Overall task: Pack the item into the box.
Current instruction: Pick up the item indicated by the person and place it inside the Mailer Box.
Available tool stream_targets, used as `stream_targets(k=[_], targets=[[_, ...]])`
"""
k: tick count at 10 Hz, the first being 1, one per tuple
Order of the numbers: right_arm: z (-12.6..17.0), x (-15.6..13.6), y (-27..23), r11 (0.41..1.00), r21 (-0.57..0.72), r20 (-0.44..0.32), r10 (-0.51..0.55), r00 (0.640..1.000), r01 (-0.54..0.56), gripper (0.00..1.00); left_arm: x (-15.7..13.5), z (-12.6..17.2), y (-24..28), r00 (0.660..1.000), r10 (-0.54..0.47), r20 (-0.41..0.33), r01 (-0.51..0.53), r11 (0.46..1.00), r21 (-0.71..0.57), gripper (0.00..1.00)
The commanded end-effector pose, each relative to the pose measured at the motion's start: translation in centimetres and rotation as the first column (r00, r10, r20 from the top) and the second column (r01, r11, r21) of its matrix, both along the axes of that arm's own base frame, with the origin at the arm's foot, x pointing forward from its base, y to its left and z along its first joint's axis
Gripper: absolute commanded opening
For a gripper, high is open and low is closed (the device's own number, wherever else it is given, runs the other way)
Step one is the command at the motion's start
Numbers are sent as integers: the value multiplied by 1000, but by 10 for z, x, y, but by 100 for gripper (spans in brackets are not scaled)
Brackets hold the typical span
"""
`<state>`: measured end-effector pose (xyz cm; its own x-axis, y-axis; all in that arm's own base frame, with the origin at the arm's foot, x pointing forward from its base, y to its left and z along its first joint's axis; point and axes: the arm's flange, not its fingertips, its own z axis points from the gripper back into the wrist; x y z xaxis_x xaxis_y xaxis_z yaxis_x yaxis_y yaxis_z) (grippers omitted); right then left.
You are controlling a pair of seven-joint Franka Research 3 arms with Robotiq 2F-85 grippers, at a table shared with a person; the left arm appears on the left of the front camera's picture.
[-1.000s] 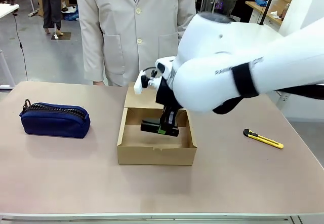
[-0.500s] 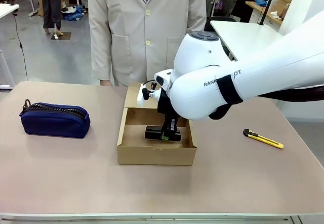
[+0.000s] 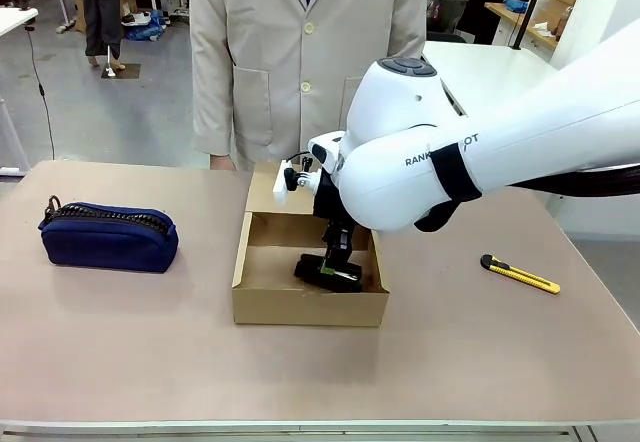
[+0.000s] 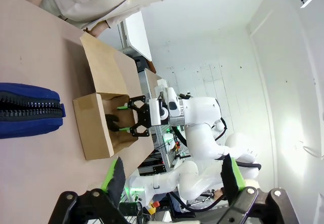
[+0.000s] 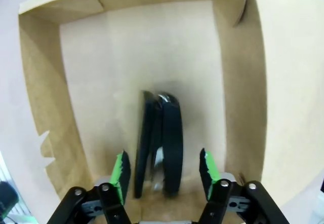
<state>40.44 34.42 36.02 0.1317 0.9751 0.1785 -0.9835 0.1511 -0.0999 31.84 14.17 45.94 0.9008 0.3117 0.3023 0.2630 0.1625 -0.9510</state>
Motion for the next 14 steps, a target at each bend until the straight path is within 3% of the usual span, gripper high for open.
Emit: stream_targets(k=[1,6,8,9,10,11,12,14], targets=[[5,-1,-4,1000,19,31,14,999,-15,100,-1,2,-2,1000,1,27,0,1000,-15,100],[12,-1,-7,999,35,43,0,999,-2,100,-1,2,-2,1000,1,27,0,1000,-15,100],[24,-5,-13,999,38,86,-5,996,2,100,-1,2,-2,1000,1,27,0,1000,-15,100],[43,-10,-26,996,81,32,-23,999,20,100,-1,2,-2,1000,1,27,0,1000,-15,100],[71,-14,-54,976,180,-108,-101,989,119,100,-1,2,-2,1000,1,27,0,1000,-15,100],[99,-16,-96,924,289,-244,-181,953,250,100,-1,2,-2,1000,1,27,0,1000,-15,100],[121,-23,-145,795,453,-411,-215,886,403,100,-1,2,-2,1000,1,27,0,1000,-15,100],[120,-48,-208,442,642,-597,-226,770,627,100,-1,2,-2,1000,1,27,0,1000,-15,100]])
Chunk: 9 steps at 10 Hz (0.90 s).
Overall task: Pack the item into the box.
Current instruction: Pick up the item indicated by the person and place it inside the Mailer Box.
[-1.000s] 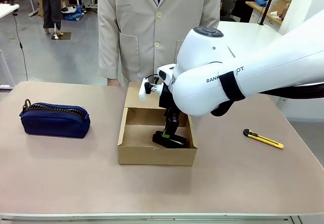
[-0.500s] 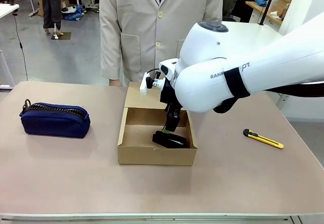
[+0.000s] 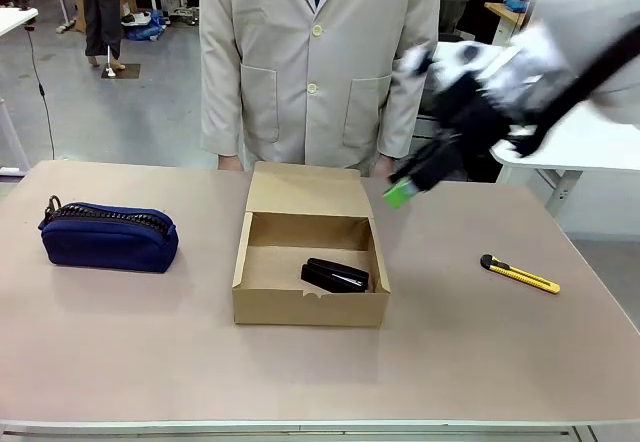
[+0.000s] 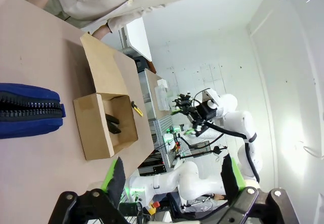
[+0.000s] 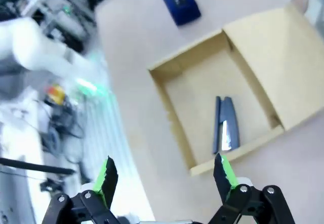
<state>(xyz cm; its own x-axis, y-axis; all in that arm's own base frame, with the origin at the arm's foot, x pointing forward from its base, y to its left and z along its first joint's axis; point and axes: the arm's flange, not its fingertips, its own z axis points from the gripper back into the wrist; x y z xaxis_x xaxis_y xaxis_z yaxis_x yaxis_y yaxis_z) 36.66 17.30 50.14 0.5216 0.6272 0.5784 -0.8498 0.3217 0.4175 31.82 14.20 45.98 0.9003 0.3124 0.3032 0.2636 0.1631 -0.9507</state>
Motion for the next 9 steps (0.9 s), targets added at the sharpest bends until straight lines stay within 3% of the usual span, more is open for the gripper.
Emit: stream_targets(k=[1,2,4,5,6,7,8,9], targets=[[-32,-26,-71,805,416,-285,-325,902,422,100,0,2,-2,1000,0,26,1,1000,-16,100],[-38,-37,-110,681,486,-358,-416,836,547,100,0,2,-2,1000,0,26,1,1000,-16,100],[-48,-46,-191,480,513,-524,-481,702,712,100,0,2,-2,1000,0,26,1,1000,-16,100],[-55,-46,-225,423,485,-571,-509,643,765,100,0,2,-2,1000,0,26,1,1000,-16,100],[-60,-44,-243,407,472,-579,-525,623,782,100,0,2,-2,1000,0,26,1,1000,-16,100],[-65,-43,-251,404,441,-567,-566,598,801,100,0,2,-2,1000,0,26,1,1000,-16,100],[-68,-41,-247,440,454,-540,-556,632,775,100,0,2,-2,1000,0,26,1,1000,-16,100],[-76,-37,-218,688,292,-397,-545,739,665,100,0,2,-2,1000,0,26,1,1000,-16,100]])
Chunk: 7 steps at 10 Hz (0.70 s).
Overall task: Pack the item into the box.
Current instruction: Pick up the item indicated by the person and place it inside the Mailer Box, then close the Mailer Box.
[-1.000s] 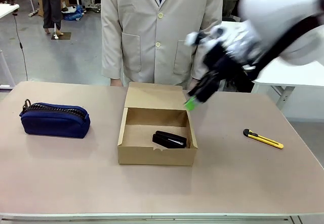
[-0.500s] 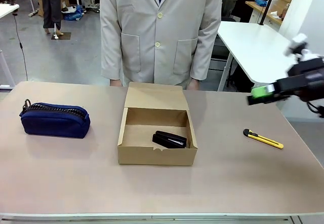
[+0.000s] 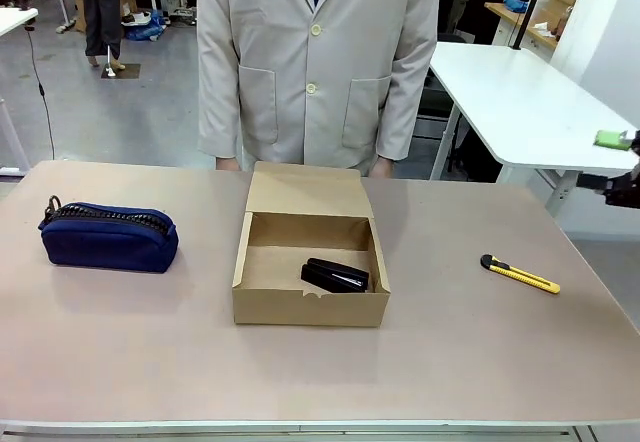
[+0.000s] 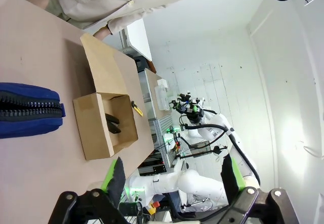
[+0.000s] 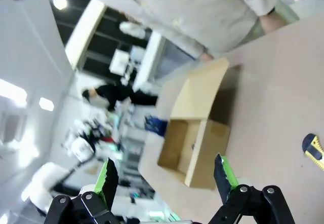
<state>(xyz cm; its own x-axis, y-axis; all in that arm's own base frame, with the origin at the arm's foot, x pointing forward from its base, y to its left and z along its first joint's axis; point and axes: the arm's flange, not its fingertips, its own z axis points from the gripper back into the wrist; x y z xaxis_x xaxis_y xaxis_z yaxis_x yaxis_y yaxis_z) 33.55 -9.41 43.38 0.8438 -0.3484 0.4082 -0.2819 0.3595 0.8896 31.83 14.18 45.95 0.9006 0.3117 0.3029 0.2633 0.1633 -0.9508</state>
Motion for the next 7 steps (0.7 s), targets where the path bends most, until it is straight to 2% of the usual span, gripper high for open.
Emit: stream_targets(k=[1,7], targets=[[4,-5,-18,995,77,-9,-62,998,62,100,0,2,-2,1000,0,26,0,1000,-16,100],[4,-5,-18,995,77,-9,-62,998,62,100,0,2,-2,1000,0,26,0,1000,-16,100]])
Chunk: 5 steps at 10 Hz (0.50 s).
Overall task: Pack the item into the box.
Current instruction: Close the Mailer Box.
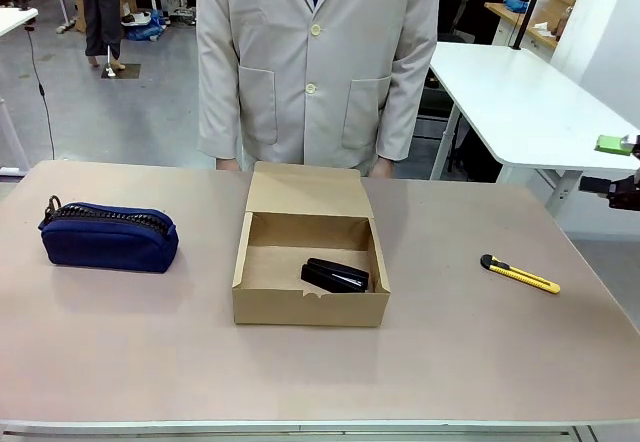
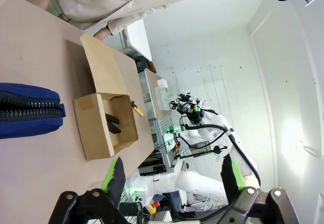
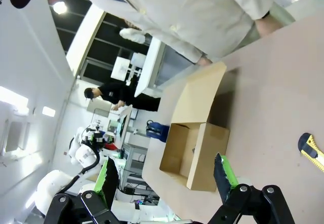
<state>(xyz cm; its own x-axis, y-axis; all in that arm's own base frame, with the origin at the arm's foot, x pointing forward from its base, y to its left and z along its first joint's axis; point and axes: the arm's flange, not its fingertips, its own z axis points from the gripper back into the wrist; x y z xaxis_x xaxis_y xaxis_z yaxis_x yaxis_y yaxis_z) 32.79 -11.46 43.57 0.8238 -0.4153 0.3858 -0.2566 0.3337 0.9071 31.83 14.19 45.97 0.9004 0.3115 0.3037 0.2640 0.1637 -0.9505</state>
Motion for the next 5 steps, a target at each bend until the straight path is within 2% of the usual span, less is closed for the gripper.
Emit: stream_targets(k=[1,5], targets=[[2,2,2,1000,31,0,-4,1000,4,100,0,2,-2,1000,0,25,0,1000,-16,100],[2,2,2,1000,31,0,-4,1000,4,100,0,2,-2,1000,0,25,0,1000,-16,100]])
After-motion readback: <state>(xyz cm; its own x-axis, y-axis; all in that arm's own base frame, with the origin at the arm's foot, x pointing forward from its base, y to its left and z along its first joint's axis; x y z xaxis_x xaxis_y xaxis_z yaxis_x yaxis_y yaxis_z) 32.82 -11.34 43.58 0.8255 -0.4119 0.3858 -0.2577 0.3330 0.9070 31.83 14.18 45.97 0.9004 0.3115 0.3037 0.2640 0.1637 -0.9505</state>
